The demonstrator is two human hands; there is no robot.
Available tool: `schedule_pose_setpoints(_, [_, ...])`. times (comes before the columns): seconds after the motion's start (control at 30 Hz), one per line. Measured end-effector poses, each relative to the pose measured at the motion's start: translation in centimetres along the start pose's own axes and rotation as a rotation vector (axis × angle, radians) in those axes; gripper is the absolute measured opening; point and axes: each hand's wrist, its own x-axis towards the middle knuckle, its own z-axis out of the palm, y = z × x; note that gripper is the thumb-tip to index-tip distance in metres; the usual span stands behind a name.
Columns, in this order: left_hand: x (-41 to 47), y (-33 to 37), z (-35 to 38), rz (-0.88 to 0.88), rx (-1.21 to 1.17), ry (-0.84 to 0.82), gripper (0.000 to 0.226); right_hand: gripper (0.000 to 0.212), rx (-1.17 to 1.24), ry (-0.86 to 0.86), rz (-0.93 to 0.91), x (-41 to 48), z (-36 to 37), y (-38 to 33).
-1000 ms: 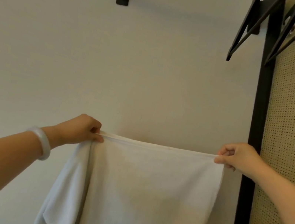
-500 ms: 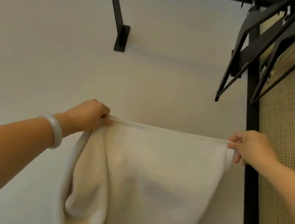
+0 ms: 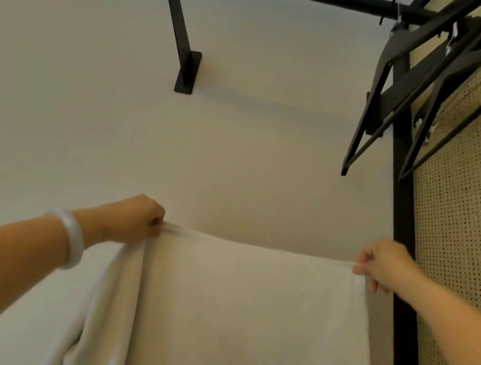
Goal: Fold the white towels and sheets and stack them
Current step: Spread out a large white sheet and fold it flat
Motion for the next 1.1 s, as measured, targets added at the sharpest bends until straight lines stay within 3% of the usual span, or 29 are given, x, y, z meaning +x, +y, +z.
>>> schedule_pose_setpoints(0.1, [0.5,1.2,4.2,-0.047,-0.016,-0.082,0.013,0.010,0.369,-0.066,0.204,-0.3,3.5,1.5])
schedule_pose_setpoints(0.17, [1.7,1.3,3.8,-0.077,-0.045,-0.006,0.015,0.008,0.625,0.045,0.249,0.4,3.6,1.3])
schedule_pose_setpoints(0.27, [2.9,1.4,0.1,-0.041,-0.078,0.300,0.014,0.011,0.704,0.288,0.045,1.6,0.9,0.4])
schedule_pose_setpoints(0.37, [1.2,1.7,-1.2,0.065,-0.102,0.470,0.013,0.009,0.661,0.296,-0.072,0.3,0.0,1.2])
schedule_pose_setpoints(0.47, [-2.8,2.1,3.1,0.096,-0.181,0.342,0.008,0.005,0.566,0.152,-0.010,-2.7,3.3,5.1])
schedule_pose_setpoints(0.53, [-6.2,2.9,7.7,0.116,-0.183,0.202,0.015,0.004,0.557,0.042,0.050,-5.5,6.9,8.6])
schedule_pose_setpoints(0.73, [-18.2,6.8,18.6,0.120,-0.229,-0.203,0.009,0.003,0.550,-0.208,0.269,-14.6,16.9,17.5])
schedule_pose_setpoints(0.93, [-26.4,8.9,21.8,0.084,-0.306,-0.369,0.010,0.004,0.546,-0.328,0.388,-22.3,20.7,22.3])
schedule_pose_setpoints(1.1, [-34.9,10.6,21.2,0.176,-0.310,-0.407,0.010,0.007,0.389,-0.377,0.406,-32.2,19.7,24.3])
